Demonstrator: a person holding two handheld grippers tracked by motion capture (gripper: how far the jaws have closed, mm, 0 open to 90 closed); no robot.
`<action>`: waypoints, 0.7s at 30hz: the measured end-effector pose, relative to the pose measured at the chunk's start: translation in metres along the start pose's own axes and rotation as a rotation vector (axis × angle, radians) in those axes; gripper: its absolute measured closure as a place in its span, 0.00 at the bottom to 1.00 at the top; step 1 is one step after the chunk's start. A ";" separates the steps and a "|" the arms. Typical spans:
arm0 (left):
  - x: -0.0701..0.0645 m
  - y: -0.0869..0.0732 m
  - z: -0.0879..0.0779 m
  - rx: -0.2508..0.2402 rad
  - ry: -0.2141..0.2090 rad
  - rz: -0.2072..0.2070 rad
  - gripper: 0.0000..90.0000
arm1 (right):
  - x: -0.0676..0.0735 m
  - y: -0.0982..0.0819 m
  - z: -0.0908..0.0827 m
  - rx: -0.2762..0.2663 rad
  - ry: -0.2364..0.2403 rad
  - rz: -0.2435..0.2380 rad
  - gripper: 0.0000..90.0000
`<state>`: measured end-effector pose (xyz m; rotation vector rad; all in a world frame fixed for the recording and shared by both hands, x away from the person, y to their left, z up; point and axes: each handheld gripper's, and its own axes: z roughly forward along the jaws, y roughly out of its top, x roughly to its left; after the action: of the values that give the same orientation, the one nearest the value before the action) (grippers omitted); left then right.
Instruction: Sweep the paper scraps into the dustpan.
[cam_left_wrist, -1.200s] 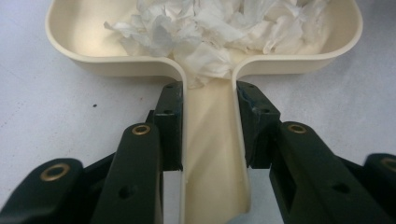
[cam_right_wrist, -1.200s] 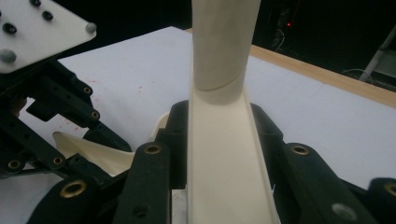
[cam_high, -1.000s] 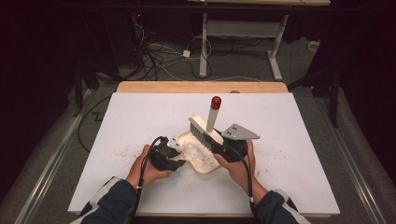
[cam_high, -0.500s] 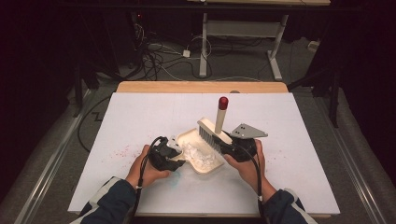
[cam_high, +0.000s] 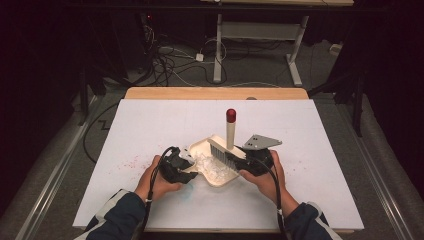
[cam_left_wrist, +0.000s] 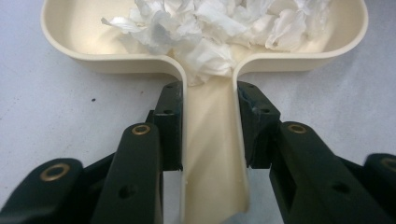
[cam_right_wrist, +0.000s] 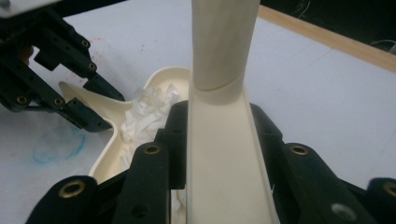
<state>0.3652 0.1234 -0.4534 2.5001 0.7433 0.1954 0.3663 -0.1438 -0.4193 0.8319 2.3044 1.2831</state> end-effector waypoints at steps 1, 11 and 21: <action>0.000 0.000 0.000 0.001 0.000 0.000 0.71 | -0.001 0.001 -0.002 -0.007 0.000 0.002 0.75; 0.001 -0.001 0.000 0.001 0.002 0.001 0.71 | -0.005 0.005 -0.016 -0.035 -0.013 0.004 0.75; 0.004 -0.004 -0.003 -0.004 0.007 -0.011 0.71 | -0.015 0.002 -0.027 -0.040 -0.042 0.026 0.75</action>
<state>0.3657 0.1292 -0.4529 2.4926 0.7589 0.2019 0.3628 -0.1697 -0.4034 0.8697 2.2347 1.3063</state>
